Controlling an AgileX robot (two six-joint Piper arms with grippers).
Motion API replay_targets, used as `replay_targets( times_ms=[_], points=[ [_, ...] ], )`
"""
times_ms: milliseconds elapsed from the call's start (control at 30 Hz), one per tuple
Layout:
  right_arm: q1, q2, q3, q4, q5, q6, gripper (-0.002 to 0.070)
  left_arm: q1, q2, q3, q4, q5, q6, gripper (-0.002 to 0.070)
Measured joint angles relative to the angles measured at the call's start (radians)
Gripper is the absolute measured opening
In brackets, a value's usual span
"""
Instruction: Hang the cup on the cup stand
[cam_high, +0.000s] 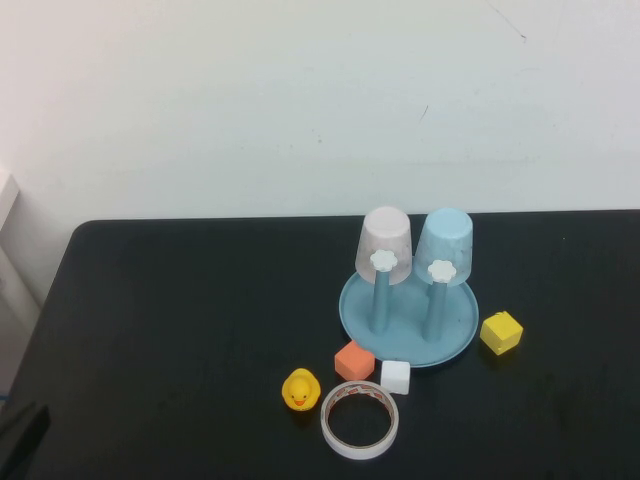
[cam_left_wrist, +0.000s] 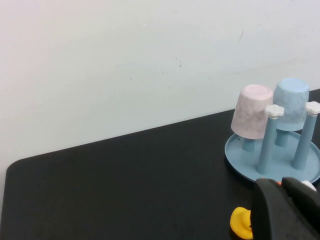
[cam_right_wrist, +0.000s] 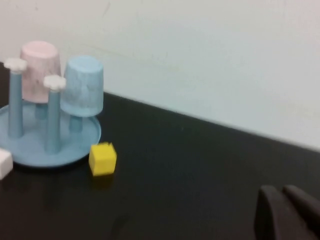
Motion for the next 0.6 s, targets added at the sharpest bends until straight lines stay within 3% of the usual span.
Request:
replay_targets(
  times_ms=[167, 600],
  points=[
    [0.0, -0.011, 0.106, -0.041, -0.027, 0.088, 0.0, 0.0, 0.0, 0.0, 0.0, 0.0, 0.0, -0.0001],
    [0.054, -0.011, 0.107, -0.132, -0.008, 0.116, 0.0, 0.0, 0.0, 0.0, 0.0, 0.0, -0.004, -0.0001]
  ],
)
